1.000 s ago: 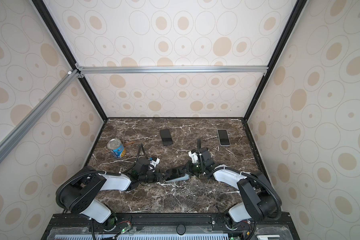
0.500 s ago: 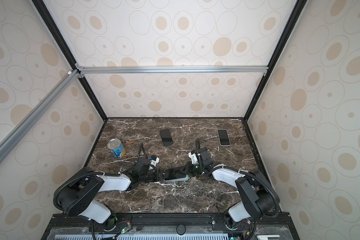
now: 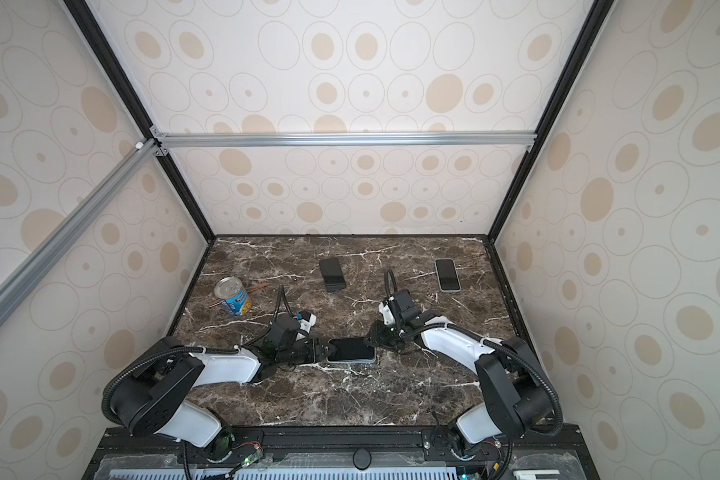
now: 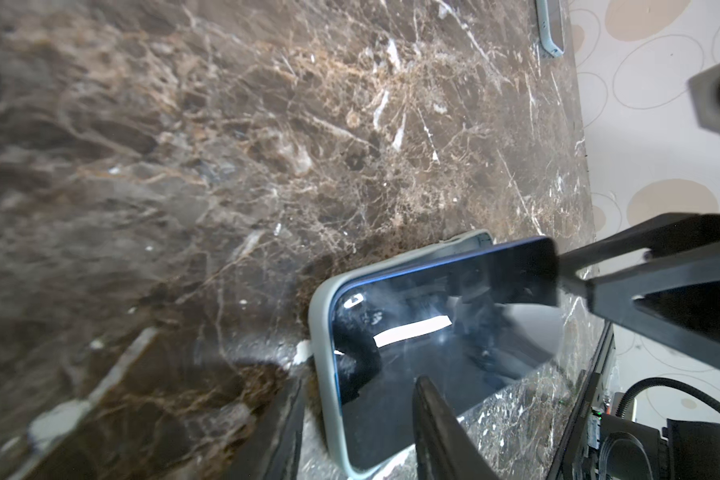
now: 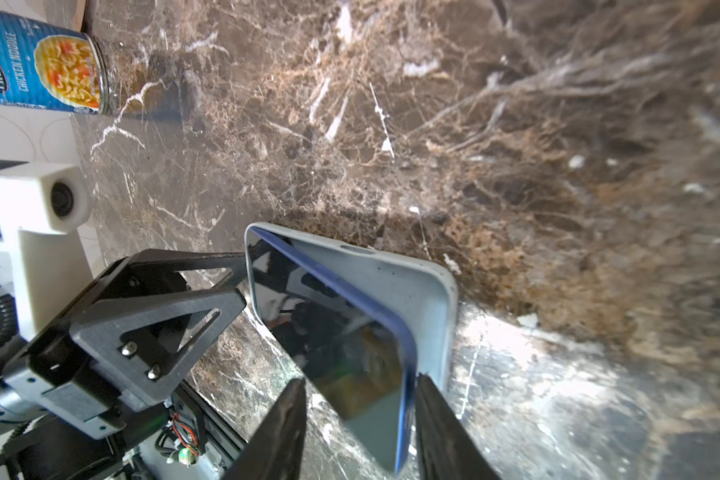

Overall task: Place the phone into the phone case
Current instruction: 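Push the phone's far edge into the case rim with both grippers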

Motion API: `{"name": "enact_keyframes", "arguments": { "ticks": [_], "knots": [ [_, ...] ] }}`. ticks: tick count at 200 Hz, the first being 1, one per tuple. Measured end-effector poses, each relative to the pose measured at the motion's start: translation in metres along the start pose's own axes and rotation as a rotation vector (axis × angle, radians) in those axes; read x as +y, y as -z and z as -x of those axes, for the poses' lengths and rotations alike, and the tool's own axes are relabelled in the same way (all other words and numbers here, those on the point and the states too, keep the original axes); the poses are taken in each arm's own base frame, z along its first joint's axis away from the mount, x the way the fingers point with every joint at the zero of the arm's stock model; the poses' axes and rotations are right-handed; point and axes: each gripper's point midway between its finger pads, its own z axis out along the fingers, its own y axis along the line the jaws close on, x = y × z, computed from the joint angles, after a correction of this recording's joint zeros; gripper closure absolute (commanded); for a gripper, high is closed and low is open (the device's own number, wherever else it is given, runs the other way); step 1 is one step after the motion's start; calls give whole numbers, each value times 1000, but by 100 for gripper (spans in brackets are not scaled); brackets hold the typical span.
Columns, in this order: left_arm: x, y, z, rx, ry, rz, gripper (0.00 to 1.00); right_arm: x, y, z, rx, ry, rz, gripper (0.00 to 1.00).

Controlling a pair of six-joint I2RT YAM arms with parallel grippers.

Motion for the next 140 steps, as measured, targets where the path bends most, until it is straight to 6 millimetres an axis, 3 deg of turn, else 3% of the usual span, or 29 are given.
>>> {"name": "enact_keyframes", "arguments": {
  "ticks": [48, 81, 107, 140],
  "knots": [
    [3, 3, -2, 10, -26, 22, 57, -3, 21, -4, -30, 23, -46, 52],
    [4, 3, -3, 20, -43, 30, 59, -7, 33, -3, -64, 39, -72, 68],
    [4, 3, -4, 31, -51, 33, 62, -18, 26, -11, -38, 30, -92, 73],
    [5, 2, -7, 47, -54, 36, 74, -28, 9, -16, 19, 7, -105, 77]
  ]
}}
